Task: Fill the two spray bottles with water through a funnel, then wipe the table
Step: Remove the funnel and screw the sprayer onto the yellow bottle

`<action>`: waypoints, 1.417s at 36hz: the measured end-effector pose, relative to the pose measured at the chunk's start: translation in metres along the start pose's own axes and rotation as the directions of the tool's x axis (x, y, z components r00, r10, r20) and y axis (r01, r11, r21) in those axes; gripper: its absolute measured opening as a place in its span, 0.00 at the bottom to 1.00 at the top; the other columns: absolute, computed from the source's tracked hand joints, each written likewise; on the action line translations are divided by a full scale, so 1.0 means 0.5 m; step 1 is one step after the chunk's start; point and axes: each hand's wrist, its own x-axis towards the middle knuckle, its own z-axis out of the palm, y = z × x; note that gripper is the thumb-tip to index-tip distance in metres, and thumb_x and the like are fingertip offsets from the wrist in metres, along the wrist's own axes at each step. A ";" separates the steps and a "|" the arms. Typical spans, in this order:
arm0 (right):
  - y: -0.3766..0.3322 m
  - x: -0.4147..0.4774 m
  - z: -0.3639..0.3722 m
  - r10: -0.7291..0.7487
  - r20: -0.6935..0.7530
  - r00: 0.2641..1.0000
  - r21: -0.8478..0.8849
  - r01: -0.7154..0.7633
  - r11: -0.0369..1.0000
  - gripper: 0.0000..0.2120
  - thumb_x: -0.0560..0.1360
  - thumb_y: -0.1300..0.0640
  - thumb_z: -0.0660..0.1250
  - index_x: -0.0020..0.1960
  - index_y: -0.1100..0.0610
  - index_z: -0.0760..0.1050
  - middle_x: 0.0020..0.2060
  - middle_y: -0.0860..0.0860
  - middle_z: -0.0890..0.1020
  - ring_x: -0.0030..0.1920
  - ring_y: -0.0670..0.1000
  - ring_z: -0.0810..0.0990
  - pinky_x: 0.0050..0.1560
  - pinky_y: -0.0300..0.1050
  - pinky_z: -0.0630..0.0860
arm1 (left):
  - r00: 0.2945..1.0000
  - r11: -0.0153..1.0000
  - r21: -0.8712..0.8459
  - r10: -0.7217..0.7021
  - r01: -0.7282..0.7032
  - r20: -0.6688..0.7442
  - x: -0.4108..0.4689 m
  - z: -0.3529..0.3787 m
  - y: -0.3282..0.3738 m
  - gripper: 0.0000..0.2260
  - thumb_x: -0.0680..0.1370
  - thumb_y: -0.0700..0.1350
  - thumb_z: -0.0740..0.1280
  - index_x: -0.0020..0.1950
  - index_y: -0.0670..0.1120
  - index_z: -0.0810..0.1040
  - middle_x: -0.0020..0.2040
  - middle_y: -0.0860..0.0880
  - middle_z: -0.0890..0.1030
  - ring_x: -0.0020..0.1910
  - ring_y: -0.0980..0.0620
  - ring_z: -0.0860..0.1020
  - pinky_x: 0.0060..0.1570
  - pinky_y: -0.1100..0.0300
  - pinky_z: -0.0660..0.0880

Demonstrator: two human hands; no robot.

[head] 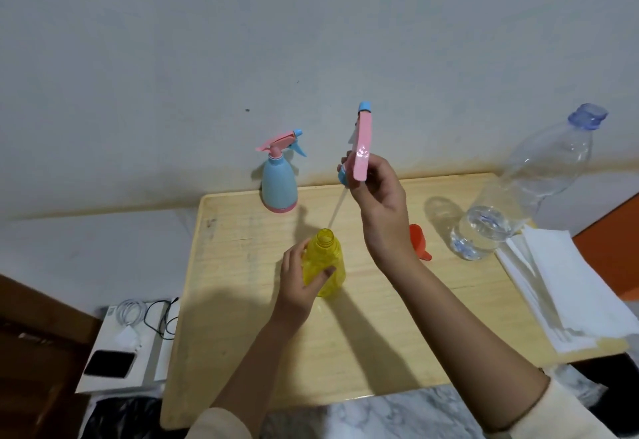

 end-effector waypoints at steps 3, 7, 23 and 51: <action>-0.018 0.013 0.001 -0.044 -0.017 0.999 0.029 0.045 0.999 0.11 0.75 0.58 0.62 0.55 0.61 0.73 0.47 0.49 0.78 0.49 0.47 0.76 0.55 0.45 0.74 | 1.000 1.000 -0.005 -0.006 0.006 0.010 0.000 0.000 0.002 0.27 0.69 0.60 0.69 0.65 0.60 0.66 0.62 0.56 0.70 0.65 0.55 0.69 0.66 0.51 0.68; -0.042 0.030 0.007 -0.077 -0.015 0.997 0.045 0.078 0.996 0.10 0.76 0.59 0.61 0.55 0.62 0.72 0.47 0.51 0.78 0.49 0.45 0.77 0.53 0.39 0.74 | 1.000 1.000 -0.005 -0.013 0.013 0.018 0.001 0.000 0.005 0.31 0.69 0.60 0.69 0.68 0.52 0.67 0.64 0.52 0.69 0.67 0.54 0.68 0.68 0.48 0.67; 0.123 -0.030 0.005 0.157 0.068 0.985 -0.161 -0.144 0.976 0.13 0.71 0.57 0.64 0.55 0.58 0.76 0.48 0.50 0.80 0.51 0.51 0.78 0.56 0.49 0.75 | 0.998 0.999 0.017 0.038 -0.037 -0.045 -0.005 0.003 0.026 0.25 0.69 0.61 0.69 0.63 0.62 0.66 0.60 0.56 0.71 0.63 0.53 0.71 0.65 0.51 0.70; 0.031 0.059 -0.077 0.275 0.184 0.944 -0.128 -0.255 0.958 0.05 0.74 0.66 0.67 0.50 0.62 0.76 0.44 0.59 0.80 0.47 0.54 0.79 0.55 0.48 0.75 | 0.912 0.961 0.175 0.132 -0.213 0.388 0.022 -0.052 0.195 0.43 0.68 0.64 0.68 0.71 0.72 0.41 0.76 0.63 0.56 0.73 0.58 0.61 0.71 0.46 0.63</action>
